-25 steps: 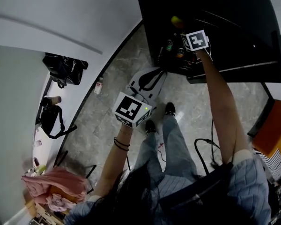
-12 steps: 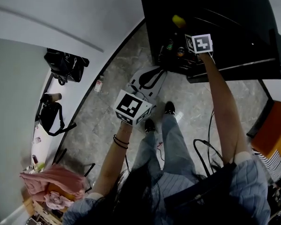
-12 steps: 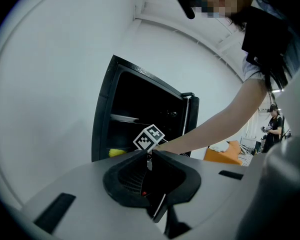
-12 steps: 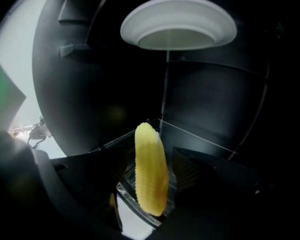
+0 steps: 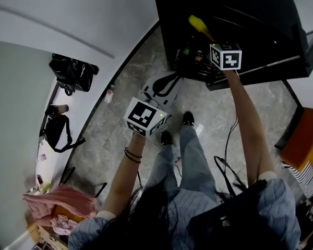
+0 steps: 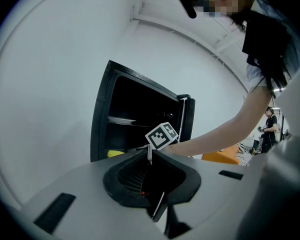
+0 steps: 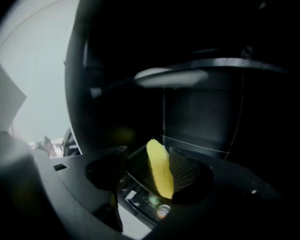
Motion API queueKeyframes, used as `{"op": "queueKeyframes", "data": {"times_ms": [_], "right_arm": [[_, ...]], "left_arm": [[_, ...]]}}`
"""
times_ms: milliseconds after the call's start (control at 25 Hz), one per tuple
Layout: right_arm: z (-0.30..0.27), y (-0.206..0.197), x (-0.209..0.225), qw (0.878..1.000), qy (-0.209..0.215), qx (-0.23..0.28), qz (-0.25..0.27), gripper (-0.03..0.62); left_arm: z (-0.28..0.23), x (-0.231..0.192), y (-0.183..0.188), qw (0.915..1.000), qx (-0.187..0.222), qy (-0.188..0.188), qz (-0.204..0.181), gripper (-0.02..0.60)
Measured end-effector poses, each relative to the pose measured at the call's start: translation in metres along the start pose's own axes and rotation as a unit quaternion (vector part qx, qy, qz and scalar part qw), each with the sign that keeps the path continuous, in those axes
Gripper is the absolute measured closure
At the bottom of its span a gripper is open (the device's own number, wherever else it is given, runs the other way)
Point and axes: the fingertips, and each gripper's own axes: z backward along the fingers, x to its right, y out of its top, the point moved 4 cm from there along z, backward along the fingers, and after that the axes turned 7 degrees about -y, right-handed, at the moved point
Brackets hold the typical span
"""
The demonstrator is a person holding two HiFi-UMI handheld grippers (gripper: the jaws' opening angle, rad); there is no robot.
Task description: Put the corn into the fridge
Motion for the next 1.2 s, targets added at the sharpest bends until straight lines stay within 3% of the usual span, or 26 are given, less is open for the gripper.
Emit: {"op": "queueKeyframes", "data": {"times_ms": [160, 560, 840, 1200], "right_arm": [[0.034, 0.012, -0.016, 0.998, 0.027, 0.041, -0.030, 0.326], [0.129, -0.006, -0.066, 0.989, 0.065, 0.052, -0.125, 0.338], [0.193, -0.021, -0.116, 0.988, 0.085, 0.047, -0.120, 0.349], [0.263, -0.006, -0.159, 0.978, 0.089, 0.078, -0.172, 0.359]], "left_arm": [[0.005, 0.006, 0.005, 1.0000, 0.001, -0.006, -0.005, 0.561], [0.033, 0.027, 0.024, 0.9997, 0.018, -0.013, -0.004, 0.561], [0.064, 0.044, 0.028, 0.9998, 0.013, -0.010, -0.009, 0.561], [0.099, 0.078, 0.035, 0.9996, 0.024, -0.014, 0.007, 0.561]]}}
